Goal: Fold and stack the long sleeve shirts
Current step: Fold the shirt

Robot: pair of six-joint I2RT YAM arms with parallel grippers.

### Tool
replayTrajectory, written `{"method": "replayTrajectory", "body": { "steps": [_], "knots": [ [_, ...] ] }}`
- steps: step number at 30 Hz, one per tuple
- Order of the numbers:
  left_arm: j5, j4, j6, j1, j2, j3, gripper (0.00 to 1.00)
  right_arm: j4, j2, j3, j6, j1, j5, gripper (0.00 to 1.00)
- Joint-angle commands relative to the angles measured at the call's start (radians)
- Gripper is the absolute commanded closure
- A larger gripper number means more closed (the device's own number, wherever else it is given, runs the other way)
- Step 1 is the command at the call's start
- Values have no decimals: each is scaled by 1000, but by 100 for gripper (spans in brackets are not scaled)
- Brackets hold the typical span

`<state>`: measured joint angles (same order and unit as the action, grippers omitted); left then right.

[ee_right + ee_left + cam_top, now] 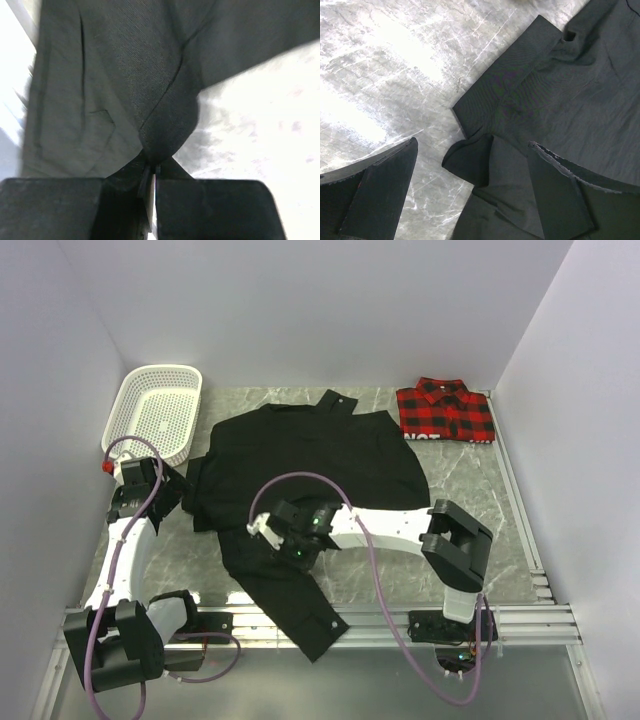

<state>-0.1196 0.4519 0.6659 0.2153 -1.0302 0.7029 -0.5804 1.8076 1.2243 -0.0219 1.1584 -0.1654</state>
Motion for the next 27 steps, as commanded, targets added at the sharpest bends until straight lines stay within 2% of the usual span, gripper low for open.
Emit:
{"method": "replayTrajectory", "body": {
  "steps": [1,5,7,8,10,11,13,16,20,27],
  "knots": [
    [20,-35,-5,1,1,15,4,1,-17,113,0,-61,-6,100],
    [32,-36,-6,-1,-7,17,4,30,15,188,79,-176,-16,99],
    [35,-38,-6,1,-8,17,4,50,51,217,140,-244,-17,95],
    [35,-38,-6,1,-10,17,4,50,65,253,160,-261,1,83],
    [35,-36,-8,1,-10,17,4,51,84,277,195,-284,27,67],
    [34,-35,-8,1,-10,17,4,56,78,276,197,-287,64,54],
    [32,-36,-8,1,-8,15,4,77,30,242,189,-286,90,42],
    [38,-39,-6,1,-8,13,4,109,-61,160,152,-272,86,37],
    [49,-42,-6,1,-22,18,4,93,-137,66,164,-250,110,36],
    [47,-42,-5,-1,-22,14,4,28,-191,-68,463,-267,152,35]
  ]
}}
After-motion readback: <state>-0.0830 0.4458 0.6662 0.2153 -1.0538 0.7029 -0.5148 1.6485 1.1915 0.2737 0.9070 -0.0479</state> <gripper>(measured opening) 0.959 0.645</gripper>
